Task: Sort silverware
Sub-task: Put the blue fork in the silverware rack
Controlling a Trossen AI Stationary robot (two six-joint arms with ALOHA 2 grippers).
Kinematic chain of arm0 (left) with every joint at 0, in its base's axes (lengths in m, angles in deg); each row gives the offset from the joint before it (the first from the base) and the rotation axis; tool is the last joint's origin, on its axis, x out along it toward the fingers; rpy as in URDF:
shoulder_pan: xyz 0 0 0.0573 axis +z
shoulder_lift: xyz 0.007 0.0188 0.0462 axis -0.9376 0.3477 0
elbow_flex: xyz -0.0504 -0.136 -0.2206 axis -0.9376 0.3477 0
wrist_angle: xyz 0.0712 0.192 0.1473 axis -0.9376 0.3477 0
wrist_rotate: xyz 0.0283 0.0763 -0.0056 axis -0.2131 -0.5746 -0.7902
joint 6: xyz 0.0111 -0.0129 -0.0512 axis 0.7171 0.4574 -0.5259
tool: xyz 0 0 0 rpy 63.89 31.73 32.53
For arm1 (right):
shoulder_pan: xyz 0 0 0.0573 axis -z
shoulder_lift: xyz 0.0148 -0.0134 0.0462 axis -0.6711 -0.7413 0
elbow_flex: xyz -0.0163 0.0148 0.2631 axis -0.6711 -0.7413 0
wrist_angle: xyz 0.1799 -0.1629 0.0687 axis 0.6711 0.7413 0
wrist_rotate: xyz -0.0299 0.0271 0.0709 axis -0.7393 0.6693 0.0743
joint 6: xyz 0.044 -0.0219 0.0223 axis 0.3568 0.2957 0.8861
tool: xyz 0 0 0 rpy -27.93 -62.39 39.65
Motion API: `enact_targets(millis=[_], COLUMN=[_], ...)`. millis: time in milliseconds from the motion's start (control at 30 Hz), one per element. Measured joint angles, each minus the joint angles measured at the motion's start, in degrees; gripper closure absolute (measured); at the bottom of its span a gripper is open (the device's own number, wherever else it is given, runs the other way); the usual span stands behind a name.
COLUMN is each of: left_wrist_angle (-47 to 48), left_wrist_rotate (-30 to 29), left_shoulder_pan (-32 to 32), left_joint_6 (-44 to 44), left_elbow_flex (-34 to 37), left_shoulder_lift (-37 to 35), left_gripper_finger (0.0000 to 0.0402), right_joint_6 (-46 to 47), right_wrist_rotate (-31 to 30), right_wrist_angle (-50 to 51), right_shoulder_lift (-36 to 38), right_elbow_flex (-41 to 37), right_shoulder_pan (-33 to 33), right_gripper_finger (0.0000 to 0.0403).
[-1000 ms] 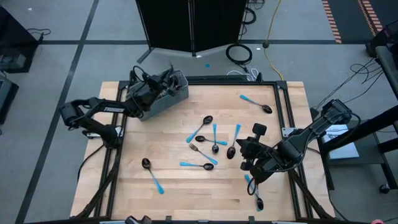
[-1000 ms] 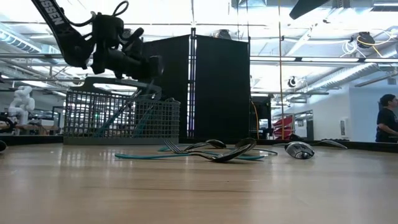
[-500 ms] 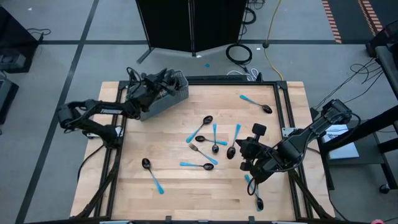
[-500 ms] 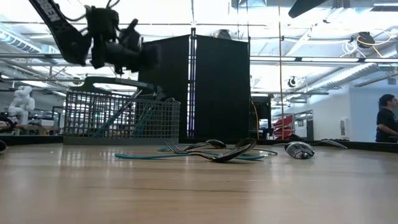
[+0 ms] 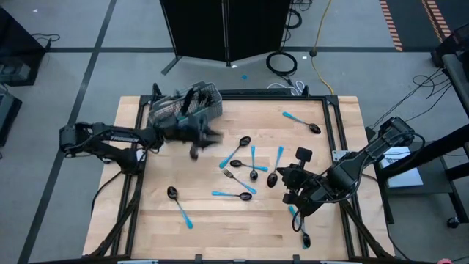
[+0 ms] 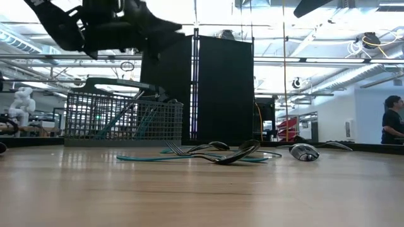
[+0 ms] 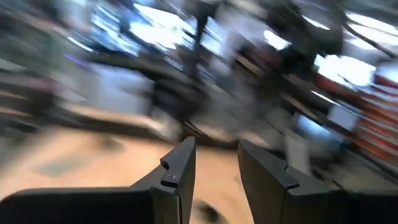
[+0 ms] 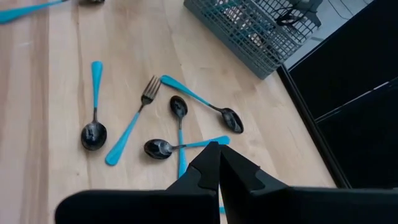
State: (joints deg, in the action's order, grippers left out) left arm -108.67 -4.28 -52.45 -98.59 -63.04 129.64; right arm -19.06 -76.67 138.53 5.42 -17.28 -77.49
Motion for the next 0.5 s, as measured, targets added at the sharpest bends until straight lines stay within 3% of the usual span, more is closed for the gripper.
enact_targets(millis=[67,167,300,500], left_wrist_angle=[4.73,11.11,14.64,11.29], left_wrist_rotate=[3.06,2.04,-7.17,-18.91], left_shoulder_pan=[-4.31,-12.36,-21.69,-30.81], left_joint_6=[0.92,5.05,9.84,13.67], left_elbow_flex=[-0.01,0.0,-0.02,-0.09], left_shoulder_lift=[0.02,0.03,0.98,4.19], left_gripper_finger=[0.0286,0.0286,0.0286,0.0286], right_joint_6=[-0.02,-0.07,-0.02,-0.02], right_wrist_rotate=[-0.01,0.0,0.0,-0.02], right_wrist_angle=[-0.74,-1.05,-1.13,-3.26], right_shoulder_lift=[0.0,0.0,0.0,0.0], right_elbow_flex=[0.0,0.0,0.0,0.0], right_shoulder_pan=[0.0,0.0,0.0,0.0], right_gripper_finger=[0.0403,0.0403,0.0403,0.0403])
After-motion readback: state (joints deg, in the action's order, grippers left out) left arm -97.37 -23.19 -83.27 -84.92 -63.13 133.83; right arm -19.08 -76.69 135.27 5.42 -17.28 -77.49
